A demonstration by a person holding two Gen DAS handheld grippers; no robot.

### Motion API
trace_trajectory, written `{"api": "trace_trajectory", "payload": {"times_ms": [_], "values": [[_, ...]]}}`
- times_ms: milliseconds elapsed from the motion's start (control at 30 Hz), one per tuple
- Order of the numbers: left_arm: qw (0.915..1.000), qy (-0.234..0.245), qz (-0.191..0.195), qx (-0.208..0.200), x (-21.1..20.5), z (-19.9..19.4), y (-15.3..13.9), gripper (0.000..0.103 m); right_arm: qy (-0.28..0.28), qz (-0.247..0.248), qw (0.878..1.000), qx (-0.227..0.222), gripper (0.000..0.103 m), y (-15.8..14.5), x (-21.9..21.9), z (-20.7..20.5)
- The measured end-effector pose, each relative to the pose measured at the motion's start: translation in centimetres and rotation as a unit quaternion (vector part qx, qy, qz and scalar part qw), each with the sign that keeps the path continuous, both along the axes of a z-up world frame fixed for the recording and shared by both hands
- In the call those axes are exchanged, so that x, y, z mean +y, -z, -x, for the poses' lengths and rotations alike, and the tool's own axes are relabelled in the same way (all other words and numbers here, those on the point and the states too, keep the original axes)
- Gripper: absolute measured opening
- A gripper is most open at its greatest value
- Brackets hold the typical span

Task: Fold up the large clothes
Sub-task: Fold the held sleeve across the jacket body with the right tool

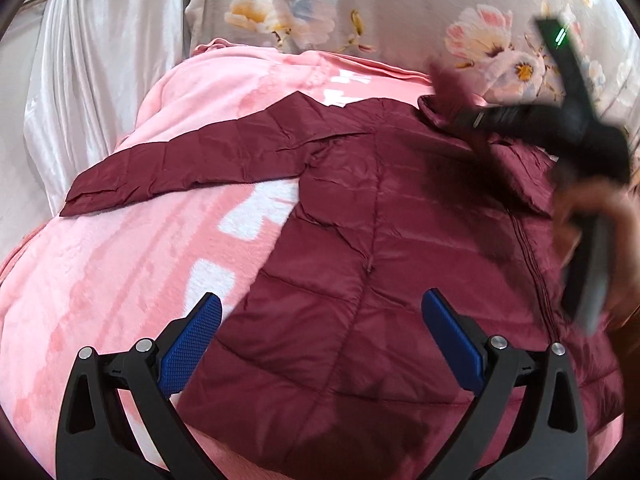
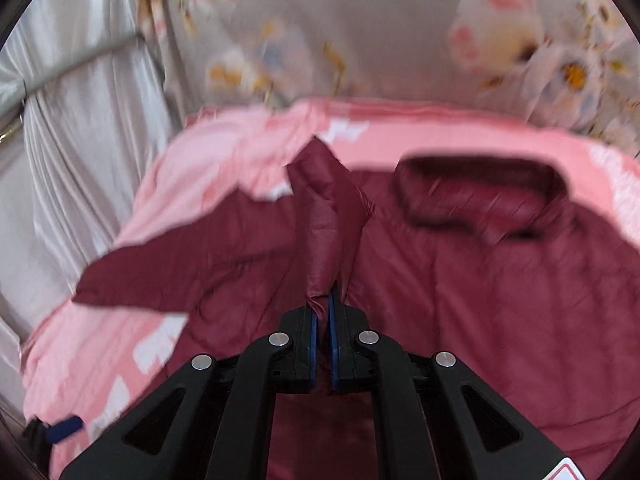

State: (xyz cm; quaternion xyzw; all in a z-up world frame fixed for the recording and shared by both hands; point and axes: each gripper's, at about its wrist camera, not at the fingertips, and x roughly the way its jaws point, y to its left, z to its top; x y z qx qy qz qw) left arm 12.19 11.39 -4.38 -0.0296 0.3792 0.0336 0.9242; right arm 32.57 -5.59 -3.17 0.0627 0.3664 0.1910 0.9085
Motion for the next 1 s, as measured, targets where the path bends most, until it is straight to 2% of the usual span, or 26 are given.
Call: {"api": "trace_trajectory", "payload": {"times_ms": [167, 233, 333, 400, 467, 567, 700, 767, 800, 833, 867, 900, 933, 967, 1000], "values": [[0.9998, 0.004, 0.014, -0.011, 0.7, -1.0, -0.6, 0.098, -0.016, 0.017, 0.999, 0.047, 0.006, 3.8, 2.1, -0.2], [0.9995, 0.009, 0.029, -0.012, 1.0, -1.7, -0.9, 0.098, -0.020, 0.017, 0.998, 0.060, 0.007, 4.5, 2.3, -0.3], [0.9972, 0.021, 0.072, -0.007, 1.2, -3.3, -1.4, 0.098, -0.037, 0.009, 0.996, 0.075, 0.016, 4.7, 2.2, 0.0], [0.9927, 0.034, 0.116, -0.003, 1.3, -5.0, -1.8, 0.098, -0.055, 0.009, 0.995, 0.079, 0.035, 4.1, 1.8, 1.0], [0.9888, 0.040, 0.144, 0.003, 1.1, -6.5, -2.0, 0.098, -0.066, 0.009, 0.996, 0.065, 0.048, 3.1, 0.8, 2.8], [0.9841, 0.053, 0.169, 0.014, 0.3, -9.7, -2.0, 0.098, -0.053, -0.005, 0.998, 0.036, 0.050, 1.4, -3.1, 6.1], [0.9736, 0.068, 0.205, 0.074, -1.3, -14.8, 0.2, 0.098, 0.033, -0.005, 0.999, 0.016, 0.049, 0.1, -11.5, 8.6], [0.9684, 0.059, 0.221, 0.099, -1.9, -16.9, 1.6, 0.097, 0.089, 0.004, 0.996, 0.014, 0.045, 0.2, -16.0, 8.8], [0.9667, 0.053, 0.226, 0.108, -2.2, -17.9, 2.2, 0.096, 0.107, 0.003, 0.994, 0.016, 0.038, 0.5, -17.6, 8.7], [0.9666, 0.046, 0.226, 0.112, -2.2, -18.2, 2.6, 0.087, 0.131, 0.000, 0.991, 0.019, 0.035, 0.8, -19.6, 8.4], [0.9665, 0.046, 0.226, 0.112, -2.4, -18.5, 2.8, 0.074, 0.153, -0.001, 0.988, 0.021, 0.029, 1.1, -21.2, 8.1], [0.9683, 0.050, 0.217, 0.114, -2.8, -18.7, 3.0, 0.064, 0.178, 0.001, 0.984, 0.027, 0.021, 1.7, -23.3, 7.6], [0.9698, 0.054, 0.208, 0.115, -2.9, -18.7, 3.0, 0.042, 0.192, 0.003, 0.981, 0.031, 0.016, 2.2, -24.6, 7.2], [0.9716, 0.056, 0.199, 0.116, -3.0, -18.8, 3.1, 0.025, 0.208, 0.004, 0.977, 0.041, 0.011, 2.9, -26.1, 6.6], [0.9738, 0.052, 0.189, 0.116, -2.9, -18.8, 3.1, 0.019, 0.214, 0.004, 0.976, 0.048, 0.009, 3.4, -26.8, 6.2]]}}
